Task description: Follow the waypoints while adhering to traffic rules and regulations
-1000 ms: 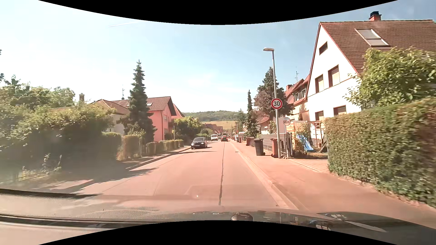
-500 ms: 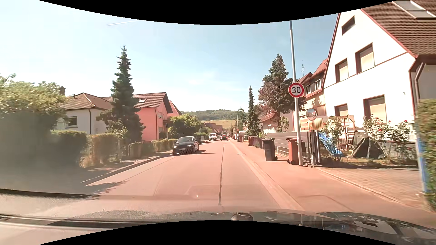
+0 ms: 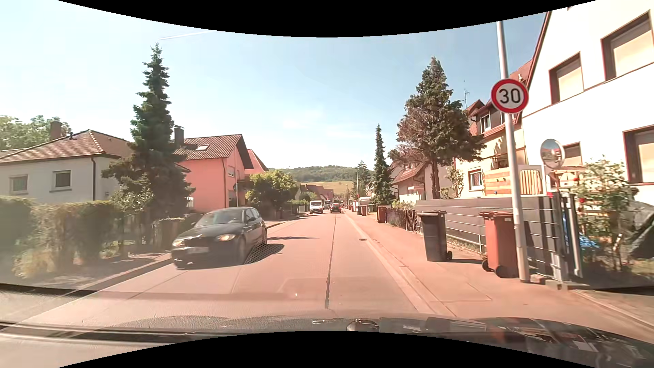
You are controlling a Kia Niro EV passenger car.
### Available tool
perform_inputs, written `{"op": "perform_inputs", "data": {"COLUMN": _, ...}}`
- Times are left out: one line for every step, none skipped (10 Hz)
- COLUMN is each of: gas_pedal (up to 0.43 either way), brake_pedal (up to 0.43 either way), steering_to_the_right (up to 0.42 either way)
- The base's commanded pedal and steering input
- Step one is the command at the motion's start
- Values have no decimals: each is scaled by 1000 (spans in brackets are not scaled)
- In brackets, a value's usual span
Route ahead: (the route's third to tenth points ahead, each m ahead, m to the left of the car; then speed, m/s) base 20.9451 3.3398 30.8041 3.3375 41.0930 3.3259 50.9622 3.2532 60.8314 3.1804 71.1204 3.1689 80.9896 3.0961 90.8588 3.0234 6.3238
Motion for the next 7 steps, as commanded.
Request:
{"op": "perform_inputs", "data": {"gas_pedal": 39, "brake_pedal": 0, "steering_to_the_right": -1}}
{"op": "perform_inputs", "data": {"gas_pedal": 39, "brake_pedal": 0, "steering_to_the_right": -1}}
{"op": "perform_inputs", "data": {"gas_pedal": 39, "brake_pedal": 0, "steering_to_the_right": -1}}
{"op": "perform_inputs", "data": {"gas_pedal": 39, "brake_pedal": 0, "steering_to_the_right": -2}}
{"op": "perform_inputs", "data": {"gas_pedal": 39, "brake_pedal": 0, "steering_to_the_right": -3}}
{"op": "perform_inputs", "data": {"gas_pedal": 39, "brake_pedal": 0, "steering_to_the_right": -5}}
{"op": "perform_inputs", "data": {"gas_pedal": 39, "brake_pedal": 0, "steering_to_the_right": -5}}
